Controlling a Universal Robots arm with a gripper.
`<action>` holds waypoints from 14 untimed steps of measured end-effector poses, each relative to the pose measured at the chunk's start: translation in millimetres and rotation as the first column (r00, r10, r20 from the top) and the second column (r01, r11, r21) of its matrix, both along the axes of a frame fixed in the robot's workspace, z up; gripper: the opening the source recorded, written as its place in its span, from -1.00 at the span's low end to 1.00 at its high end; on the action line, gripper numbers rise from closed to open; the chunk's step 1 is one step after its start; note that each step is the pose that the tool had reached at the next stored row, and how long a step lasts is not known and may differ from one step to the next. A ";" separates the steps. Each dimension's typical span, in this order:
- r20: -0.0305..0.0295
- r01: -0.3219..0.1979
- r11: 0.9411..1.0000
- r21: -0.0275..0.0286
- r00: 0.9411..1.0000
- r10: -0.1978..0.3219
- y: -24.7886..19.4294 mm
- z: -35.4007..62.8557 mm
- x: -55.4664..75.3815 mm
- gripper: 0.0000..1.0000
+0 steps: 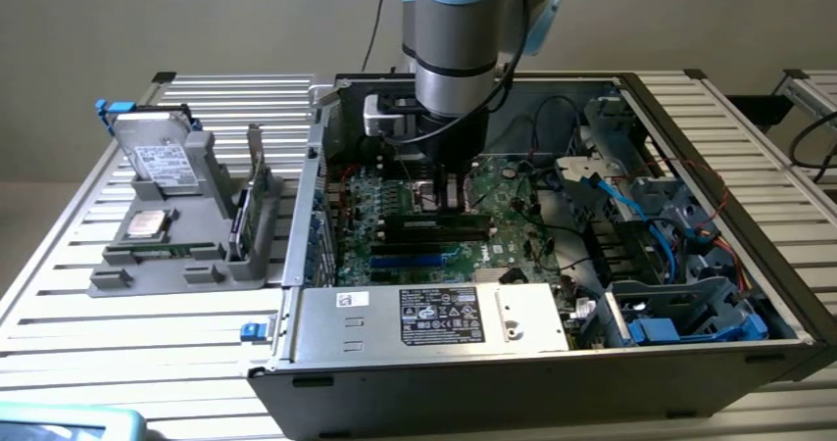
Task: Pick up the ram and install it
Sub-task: 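Insert the ram into the slot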
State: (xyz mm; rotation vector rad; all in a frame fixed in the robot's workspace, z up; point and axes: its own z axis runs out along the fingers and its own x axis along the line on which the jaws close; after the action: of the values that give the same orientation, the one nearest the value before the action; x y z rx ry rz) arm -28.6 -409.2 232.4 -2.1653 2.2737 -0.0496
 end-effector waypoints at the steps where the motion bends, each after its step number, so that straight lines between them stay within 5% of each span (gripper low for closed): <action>1: 0.000 -0.004 1.000 0.000 1.000 0.004 0.3 0.0 0.0 -0.73; 14: 0.002 -0.028 1.000 0.000 1.000 0.028 1.0 -2.5 -1.1 -0.73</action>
State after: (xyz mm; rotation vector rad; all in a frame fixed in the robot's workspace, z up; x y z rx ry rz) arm -29.7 -408.3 229.8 -2.1961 2.2415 -0.0513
